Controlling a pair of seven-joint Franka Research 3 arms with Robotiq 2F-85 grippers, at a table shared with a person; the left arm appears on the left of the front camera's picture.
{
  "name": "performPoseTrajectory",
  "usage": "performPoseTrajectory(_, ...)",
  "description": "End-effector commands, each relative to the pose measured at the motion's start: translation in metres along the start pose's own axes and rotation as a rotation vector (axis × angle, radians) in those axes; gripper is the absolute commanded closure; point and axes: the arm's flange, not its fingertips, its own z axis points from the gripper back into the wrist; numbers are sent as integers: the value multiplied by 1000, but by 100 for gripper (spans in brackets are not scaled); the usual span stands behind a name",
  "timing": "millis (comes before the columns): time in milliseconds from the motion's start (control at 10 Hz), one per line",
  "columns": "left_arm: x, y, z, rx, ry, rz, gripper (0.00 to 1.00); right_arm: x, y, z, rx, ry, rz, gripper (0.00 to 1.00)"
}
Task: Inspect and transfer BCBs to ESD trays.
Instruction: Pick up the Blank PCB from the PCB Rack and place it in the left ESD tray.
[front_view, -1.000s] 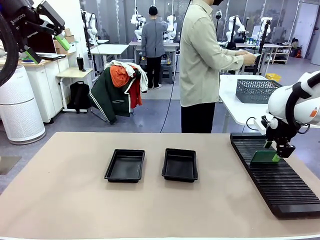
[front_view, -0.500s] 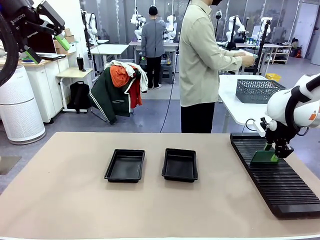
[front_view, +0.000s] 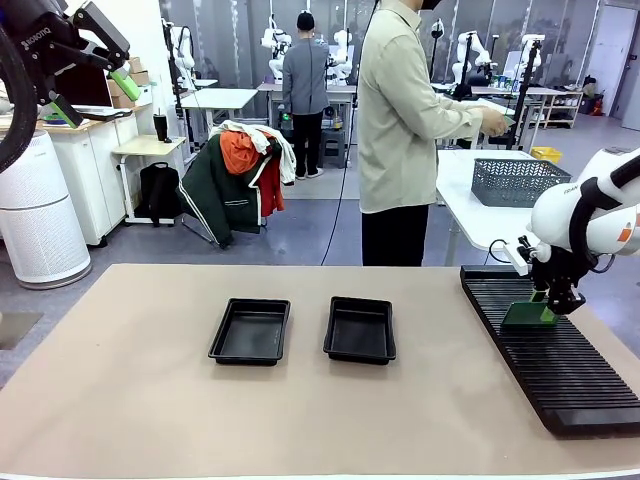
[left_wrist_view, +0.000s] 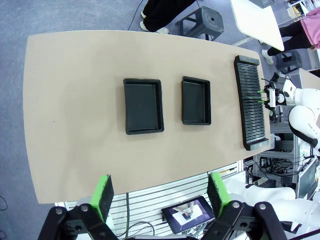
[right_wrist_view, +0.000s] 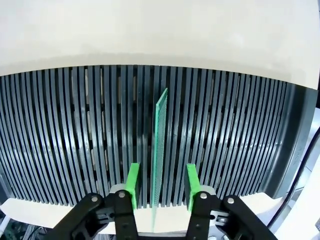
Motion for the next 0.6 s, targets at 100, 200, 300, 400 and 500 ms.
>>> performPoseTrajectory(100, 1, 1, 1, 12, 12, -2, 0, 4, 1, 0, -20, 33, -16, 59)
performPoseTrajectory(200, 1, 1, 1, 12, 12, -2, 0, 4, 0, 0, -17, 33, -19, 70)
performPoseTrajectory(300, 1, 1, 1, 12, 12, -2, 0, 4, 0, 0, -16, 30, -19, 65)
performPoseTrajectory(400, 1, 1, 1, 12, 12, -2, 0, 4, 0, -1, -16, 28, -17, 77)
performPoseTrajectory(500, 1, 1, 1, 12, 12, -2, 0, 4, -1, -1, -14, 28, -18, 71)
